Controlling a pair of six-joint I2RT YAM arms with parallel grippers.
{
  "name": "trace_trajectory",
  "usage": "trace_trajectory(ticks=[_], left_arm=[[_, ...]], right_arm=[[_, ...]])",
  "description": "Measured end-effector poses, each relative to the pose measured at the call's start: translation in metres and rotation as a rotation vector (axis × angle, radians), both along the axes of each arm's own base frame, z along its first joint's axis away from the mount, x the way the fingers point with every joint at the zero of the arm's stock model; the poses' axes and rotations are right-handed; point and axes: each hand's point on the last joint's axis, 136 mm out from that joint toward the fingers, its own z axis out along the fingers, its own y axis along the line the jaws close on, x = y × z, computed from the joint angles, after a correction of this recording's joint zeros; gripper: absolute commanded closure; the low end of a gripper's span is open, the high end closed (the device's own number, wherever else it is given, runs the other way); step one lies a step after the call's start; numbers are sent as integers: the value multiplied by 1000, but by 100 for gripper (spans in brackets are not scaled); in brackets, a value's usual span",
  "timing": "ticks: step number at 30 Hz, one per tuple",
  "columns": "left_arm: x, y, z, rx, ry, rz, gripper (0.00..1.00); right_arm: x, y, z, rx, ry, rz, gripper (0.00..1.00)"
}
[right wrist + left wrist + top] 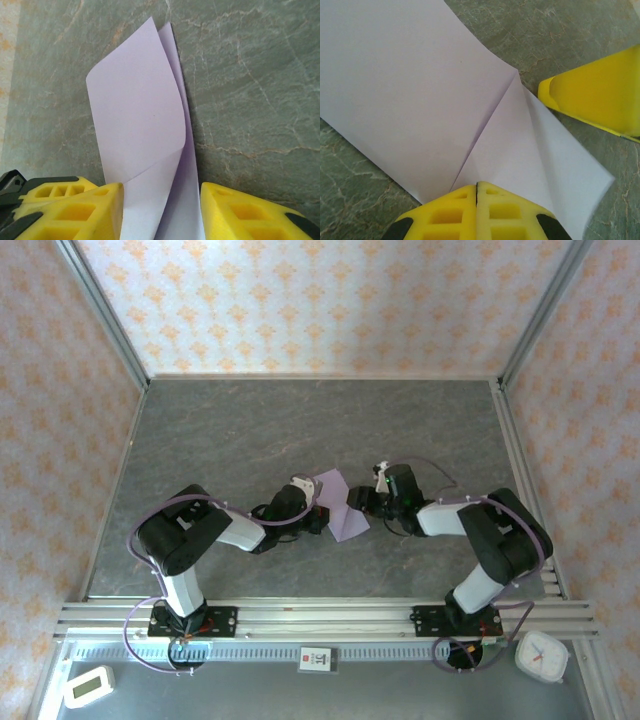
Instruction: Fold a paper plane with a square sheet of paper (pick it up from the middle)
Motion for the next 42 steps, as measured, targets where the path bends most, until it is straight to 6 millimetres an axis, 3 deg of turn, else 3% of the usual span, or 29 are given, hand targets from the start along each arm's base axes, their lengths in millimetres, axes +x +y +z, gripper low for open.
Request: trace_trajectory(ticks=[8, 18, 42], left_arm=[[0, 0, 0, 0, 0, 0, 100], [0, 0, 0, 0, 0, 0, 100], [0, 0, 0, 0, 0, 0, 100]], right_arm=[[-5, 7, 2, 48, 8, 37, 67], [-18, 2, 0, 72, 16, 31, 60], [-49, -13, -4, 85, 63, -12, 65]])
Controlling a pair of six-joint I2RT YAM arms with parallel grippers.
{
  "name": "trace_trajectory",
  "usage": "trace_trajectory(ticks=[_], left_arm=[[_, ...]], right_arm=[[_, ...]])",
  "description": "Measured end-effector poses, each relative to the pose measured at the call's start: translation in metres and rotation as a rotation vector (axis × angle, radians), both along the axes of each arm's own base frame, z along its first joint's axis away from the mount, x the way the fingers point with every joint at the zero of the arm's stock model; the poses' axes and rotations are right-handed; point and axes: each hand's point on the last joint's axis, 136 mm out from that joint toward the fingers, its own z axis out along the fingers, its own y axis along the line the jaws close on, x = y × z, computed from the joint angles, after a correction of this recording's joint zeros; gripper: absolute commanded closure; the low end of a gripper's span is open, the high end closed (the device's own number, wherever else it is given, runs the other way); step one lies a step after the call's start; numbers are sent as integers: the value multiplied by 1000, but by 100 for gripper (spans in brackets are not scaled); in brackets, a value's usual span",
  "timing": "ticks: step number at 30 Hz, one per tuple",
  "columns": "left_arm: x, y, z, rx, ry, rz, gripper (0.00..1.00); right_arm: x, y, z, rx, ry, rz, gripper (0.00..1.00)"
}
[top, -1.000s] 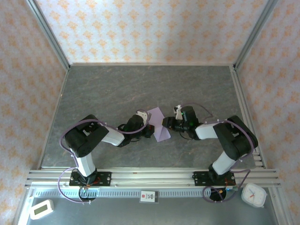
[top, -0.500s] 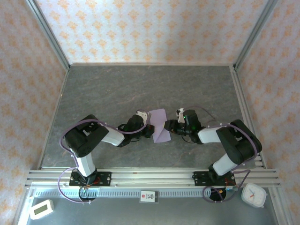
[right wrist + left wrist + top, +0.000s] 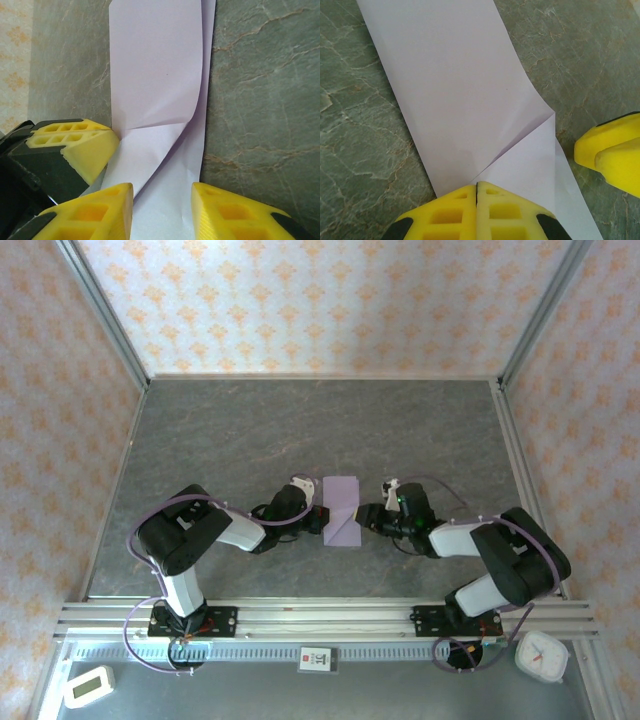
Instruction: Fold a paper plane with a square sheet of paper (pick it up from the middle)
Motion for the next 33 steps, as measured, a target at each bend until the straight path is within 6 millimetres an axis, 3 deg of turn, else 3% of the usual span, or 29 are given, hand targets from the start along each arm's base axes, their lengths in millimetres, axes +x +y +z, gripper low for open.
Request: trace_trajectory(ticks=[8, 14, 20, 22, 25, 30, 33], left_arm=[[0, 0, 1, 1, 1, 0, 100], [-7, 10, 8, 33, 36, 10, 99], [-8, 12, 61, 1, -33, 22, 82], [-8, 8, 77, 6, -72, 14, 61], [-12, 5, 86, 33, -89, 5, 40], [-18, 11, 79, 108, -91, 19, 31], [-24, 8, 87, 132, -132, 7, 29]], right_arm=[[-9, 10, 4, 14, 22, 7, 62], [-1, -1, 30, 28, -8, -98, 62], [2, -21, 57, 64, -41, -252, 61], [-3, -26, 60, 78, -38, -280, 61], [-11, -30, 54, 74, -7, -299, 61], [-20, -31, 44, 41, 42, -315, 60], [-24, -32, 39, 26, 64, -332, 59]])
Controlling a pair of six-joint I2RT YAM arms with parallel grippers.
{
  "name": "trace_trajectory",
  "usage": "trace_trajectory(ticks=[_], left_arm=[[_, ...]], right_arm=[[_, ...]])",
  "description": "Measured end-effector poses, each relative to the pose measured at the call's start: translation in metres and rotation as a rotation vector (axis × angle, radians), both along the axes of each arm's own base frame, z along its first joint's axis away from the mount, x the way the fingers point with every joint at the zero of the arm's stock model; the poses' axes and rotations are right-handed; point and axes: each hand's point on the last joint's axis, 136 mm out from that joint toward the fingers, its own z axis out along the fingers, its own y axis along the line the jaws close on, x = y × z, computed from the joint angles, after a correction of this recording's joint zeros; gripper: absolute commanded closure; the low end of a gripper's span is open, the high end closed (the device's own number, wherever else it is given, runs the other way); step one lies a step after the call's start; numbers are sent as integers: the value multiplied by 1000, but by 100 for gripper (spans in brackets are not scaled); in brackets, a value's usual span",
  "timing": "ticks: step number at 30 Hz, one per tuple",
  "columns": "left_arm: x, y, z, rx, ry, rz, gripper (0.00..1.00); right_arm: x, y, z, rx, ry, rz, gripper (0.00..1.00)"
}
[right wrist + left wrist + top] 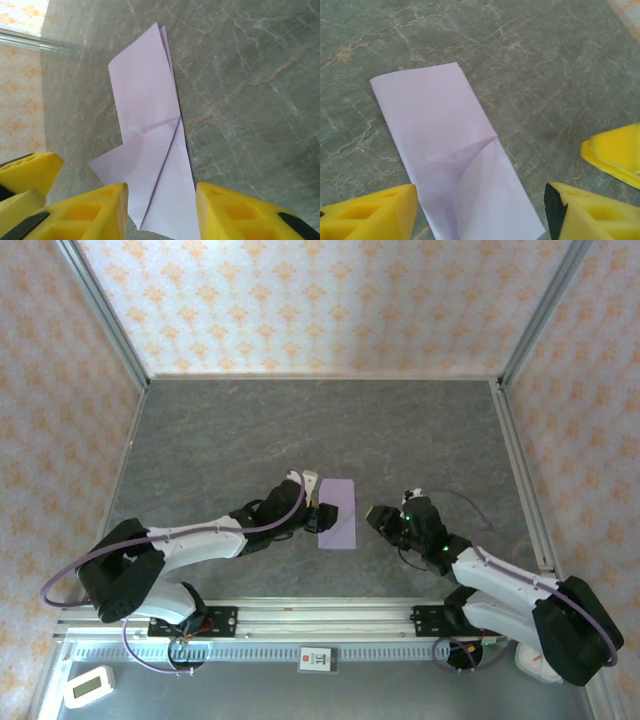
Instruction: Fold a paper plane with a square sheet of paper (pick it up from the middle)
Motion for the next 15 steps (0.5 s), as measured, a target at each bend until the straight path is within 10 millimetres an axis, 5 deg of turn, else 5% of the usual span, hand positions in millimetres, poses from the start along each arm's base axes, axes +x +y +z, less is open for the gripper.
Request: trace_trajectory(ticks=[6, 15], left_arm=[[-1, -5, 6, -4, -12, -1, 31], [4, -35, -22, 23, 85, -80, 44]], right_arm=[[-3, 2, -2, 2, 19, -38, 59], [-14, 8, -28, -42, 107, -53, 60]])
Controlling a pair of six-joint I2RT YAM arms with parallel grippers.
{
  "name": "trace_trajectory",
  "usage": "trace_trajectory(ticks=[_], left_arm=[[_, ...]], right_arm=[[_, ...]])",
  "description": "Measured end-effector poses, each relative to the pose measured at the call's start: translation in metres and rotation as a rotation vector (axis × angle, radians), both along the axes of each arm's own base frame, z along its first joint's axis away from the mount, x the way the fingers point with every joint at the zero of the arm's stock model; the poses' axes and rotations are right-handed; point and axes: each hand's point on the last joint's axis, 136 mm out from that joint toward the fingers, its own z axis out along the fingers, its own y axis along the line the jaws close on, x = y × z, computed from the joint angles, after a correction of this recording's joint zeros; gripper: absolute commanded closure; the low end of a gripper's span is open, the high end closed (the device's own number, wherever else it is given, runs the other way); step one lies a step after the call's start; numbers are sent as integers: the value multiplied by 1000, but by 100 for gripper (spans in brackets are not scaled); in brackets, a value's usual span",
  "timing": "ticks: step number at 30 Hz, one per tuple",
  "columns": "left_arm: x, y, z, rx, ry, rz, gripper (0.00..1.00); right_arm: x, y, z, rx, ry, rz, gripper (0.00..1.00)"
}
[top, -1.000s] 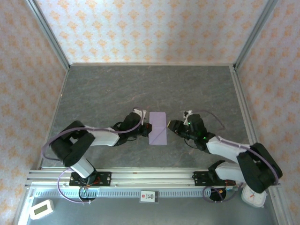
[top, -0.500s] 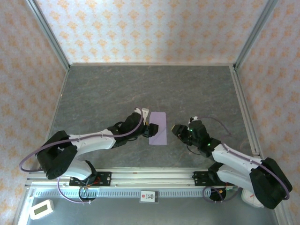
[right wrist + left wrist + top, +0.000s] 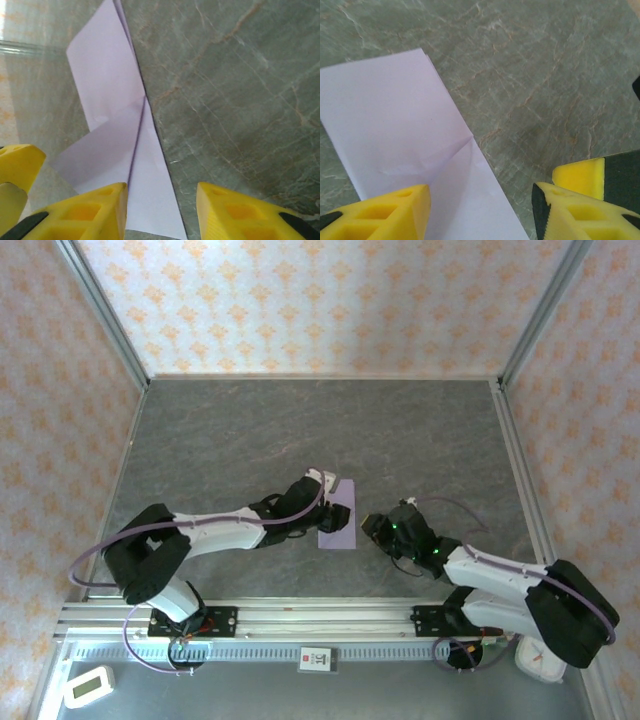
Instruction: Fold a paper plane with a square sheet of paper (pick it up from the middle)
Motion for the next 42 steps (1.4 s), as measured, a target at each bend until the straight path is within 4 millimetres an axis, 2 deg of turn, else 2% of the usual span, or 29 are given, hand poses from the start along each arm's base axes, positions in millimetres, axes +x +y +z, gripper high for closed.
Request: trace_trajectory(ticks=[4, 11, 18, 20, 27, 29, 32, 36, 42], left_arm=[[-3, -1, -14, 20, 29, -12, 47], [-1, 1, -26, 27, 57, -19, 50], [7, 23, -39, 30, 84, 35, 48], [9, 25, -31, 18, 73, 42, 46], [7, 15, 43, -148, -34, 18, 45], [3, 9, 50, -172, -36, -2, 45], [-9, -2, 44, -180, -5, -39, 45], [-24, -16, 24, -164, 55, -87, 46], [-28, -22, 1, -142, 99, -95, 46]], right_arm=[[-2, 3, -4, -7, 17, 4, 59], [-3, 11, -5, 3, 27, 12, 59], [-3, 17, -5, 6, 34, 19, 59], [-3, 17, -5, 9, 35, 17, 59], [-1, 16, -4, 4, 26, 3, 59], [0, 15, -3, 2, 21, -6, 58], [2, 9, -1, -14, 10, -29, 58], [4, -2, 5, -33, -11, -77, 57], [7, -9, 16, -22, -40, -109, 56]])
